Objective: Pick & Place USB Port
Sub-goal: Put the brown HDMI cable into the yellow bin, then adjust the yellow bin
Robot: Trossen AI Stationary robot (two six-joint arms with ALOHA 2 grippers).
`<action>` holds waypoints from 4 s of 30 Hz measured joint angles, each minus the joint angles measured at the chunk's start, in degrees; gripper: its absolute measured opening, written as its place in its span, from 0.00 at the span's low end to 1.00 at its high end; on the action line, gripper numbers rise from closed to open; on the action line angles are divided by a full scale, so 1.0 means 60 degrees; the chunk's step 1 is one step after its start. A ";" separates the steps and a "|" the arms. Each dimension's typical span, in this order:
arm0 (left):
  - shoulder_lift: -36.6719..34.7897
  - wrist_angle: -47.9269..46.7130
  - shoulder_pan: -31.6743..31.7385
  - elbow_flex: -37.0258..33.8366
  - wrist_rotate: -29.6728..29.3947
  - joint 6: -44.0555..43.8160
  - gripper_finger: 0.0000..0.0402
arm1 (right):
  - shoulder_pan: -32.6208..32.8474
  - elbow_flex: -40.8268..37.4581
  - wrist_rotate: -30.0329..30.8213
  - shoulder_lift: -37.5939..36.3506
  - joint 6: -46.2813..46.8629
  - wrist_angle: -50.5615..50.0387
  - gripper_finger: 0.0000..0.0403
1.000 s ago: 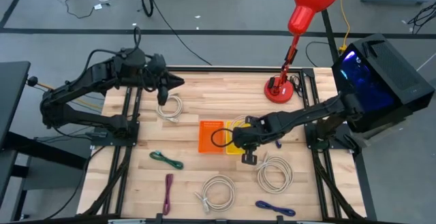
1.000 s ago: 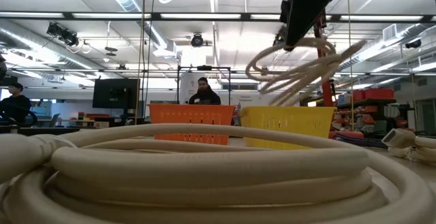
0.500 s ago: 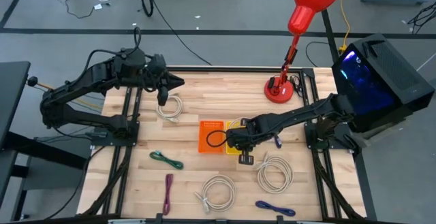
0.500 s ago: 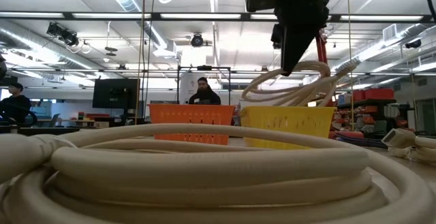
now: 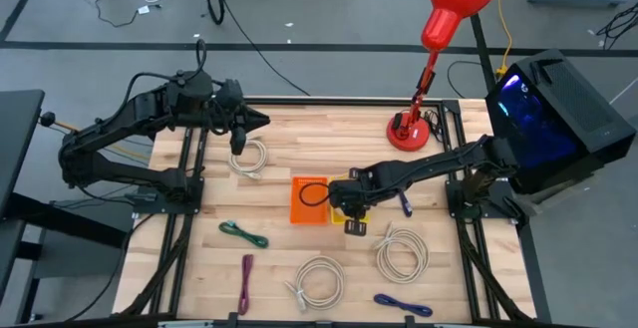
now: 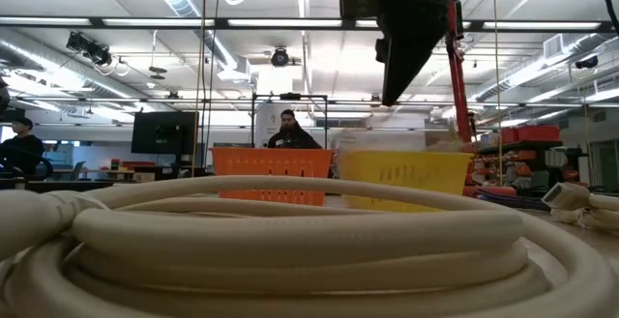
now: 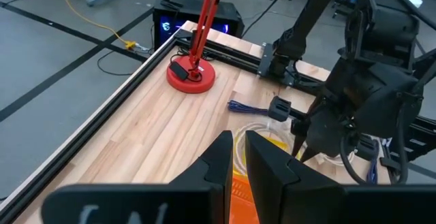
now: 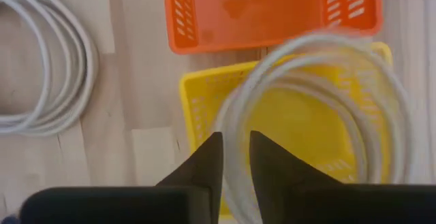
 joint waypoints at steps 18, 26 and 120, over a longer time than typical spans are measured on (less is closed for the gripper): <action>0.0000 -0.0004 0.0000 0.0000 -0.0004 -0.0007 0.11 | 0.0166 -0.0752 -0.0572 -0.0007 0.0591 0.0258 0.24; 0.0000 -0.0055 -0.0004 0.0000 0.0025 -0.0106 0.11 | 0.1071 -0.2252 -0.2745 -0.0463 0.1783 0.0751 0.24; 0.0000 0.0069 -0.0003 0.0000 0.0266 -0.0287 0.11 | 0.2381 -0.3595 -0.0490 -0.0448 0.4056 0.3363 0.13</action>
